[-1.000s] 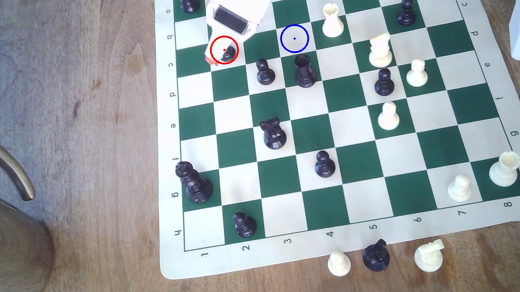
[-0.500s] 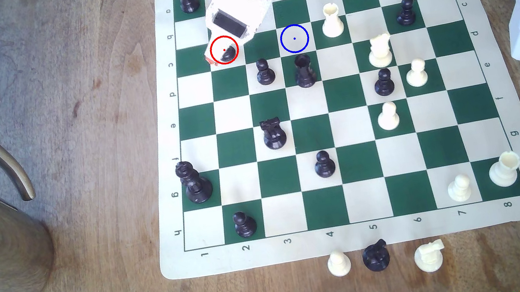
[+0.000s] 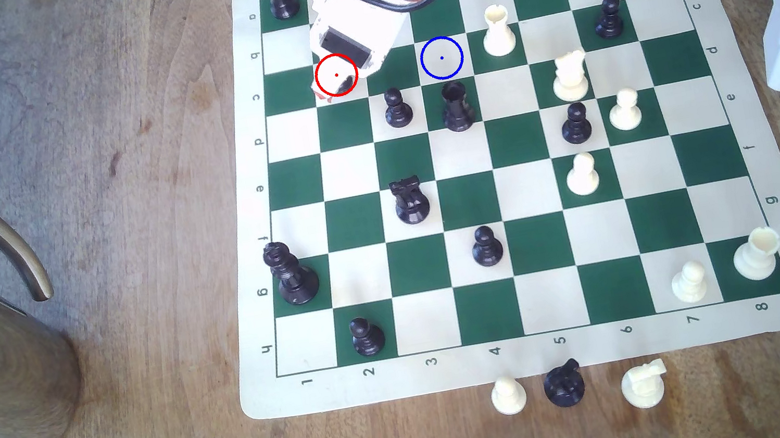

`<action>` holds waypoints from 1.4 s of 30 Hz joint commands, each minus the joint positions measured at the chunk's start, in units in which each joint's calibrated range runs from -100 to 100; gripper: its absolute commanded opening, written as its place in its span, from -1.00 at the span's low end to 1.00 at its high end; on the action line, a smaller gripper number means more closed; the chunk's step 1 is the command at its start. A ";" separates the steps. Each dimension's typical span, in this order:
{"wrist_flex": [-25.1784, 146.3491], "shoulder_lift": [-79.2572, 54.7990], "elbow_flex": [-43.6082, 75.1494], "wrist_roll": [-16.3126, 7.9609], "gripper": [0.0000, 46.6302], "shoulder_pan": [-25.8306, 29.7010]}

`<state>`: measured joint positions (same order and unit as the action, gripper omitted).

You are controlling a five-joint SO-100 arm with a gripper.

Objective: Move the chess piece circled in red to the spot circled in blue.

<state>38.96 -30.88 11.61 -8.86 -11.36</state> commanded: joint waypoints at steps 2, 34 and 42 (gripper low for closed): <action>-2.35 2.18 3.89 -0.34 -0.53 -0.26; -0.72 21.71 -7.62 -2.30 -0.98 -1.82; -3.99 31.55 -24.03 -2.05 -0.98 -1.90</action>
<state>36.33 -8.84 -8.81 -11.36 -13.42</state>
